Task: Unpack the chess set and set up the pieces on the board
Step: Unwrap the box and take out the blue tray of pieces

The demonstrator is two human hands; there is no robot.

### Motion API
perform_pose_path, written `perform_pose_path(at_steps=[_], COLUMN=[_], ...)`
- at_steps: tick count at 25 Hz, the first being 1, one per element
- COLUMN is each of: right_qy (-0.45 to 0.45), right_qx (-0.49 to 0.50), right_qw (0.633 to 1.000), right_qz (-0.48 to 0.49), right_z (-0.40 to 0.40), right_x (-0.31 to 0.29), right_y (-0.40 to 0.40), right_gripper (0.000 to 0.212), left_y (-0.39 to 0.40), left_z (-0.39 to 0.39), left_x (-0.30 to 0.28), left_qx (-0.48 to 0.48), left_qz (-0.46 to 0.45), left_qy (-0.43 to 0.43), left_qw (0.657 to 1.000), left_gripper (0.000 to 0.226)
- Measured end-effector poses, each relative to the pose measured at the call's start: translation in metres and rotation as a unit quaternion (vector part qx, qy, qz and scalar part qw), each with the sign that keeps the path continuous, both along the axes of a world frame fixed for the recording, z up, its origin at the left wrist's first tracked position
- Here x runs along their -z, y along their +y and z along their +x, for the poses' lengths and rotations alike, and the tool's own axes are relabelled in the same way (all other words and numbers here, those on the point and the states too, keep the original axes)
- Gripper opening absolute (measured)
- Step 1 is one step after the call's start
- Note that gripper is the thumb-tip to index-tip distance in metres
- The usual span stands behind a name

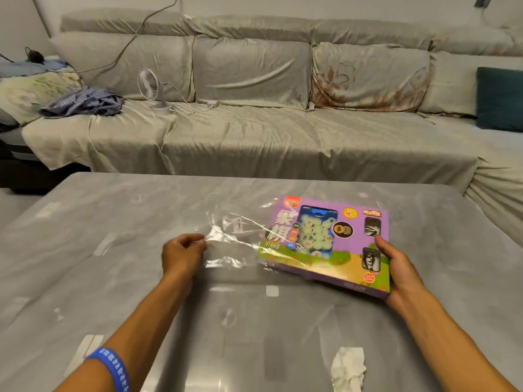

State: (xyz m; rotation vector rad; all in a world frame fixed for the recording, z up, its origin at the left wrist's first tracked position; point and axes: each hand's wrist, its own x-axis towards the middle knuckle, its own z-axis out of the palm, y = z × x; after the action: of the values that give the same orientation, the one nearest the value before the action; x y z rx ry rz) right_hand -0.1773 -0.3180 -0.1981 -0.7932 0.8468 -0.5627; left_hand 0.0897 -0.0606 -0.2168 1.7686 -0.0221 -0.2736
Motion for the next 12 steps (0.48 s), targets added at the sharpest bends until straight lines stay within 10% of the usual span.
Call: perform_pose_path(at_steps=[12], right_qy=[-0.013], right_qx=[0.02], right_qw=[1.0], right_qz=[-0.003], right_z=[-0.039], right_x=[-0.02], right_y=[0.0], right_gripper=[0.062], left_y=[-0.002], left_z=[0.106], left_x=[-0.018], left_qx=[0.008], left_qz=[0.067], left_qy=[-0.032], left_qw=[0.997], left_gripper=[0.023])
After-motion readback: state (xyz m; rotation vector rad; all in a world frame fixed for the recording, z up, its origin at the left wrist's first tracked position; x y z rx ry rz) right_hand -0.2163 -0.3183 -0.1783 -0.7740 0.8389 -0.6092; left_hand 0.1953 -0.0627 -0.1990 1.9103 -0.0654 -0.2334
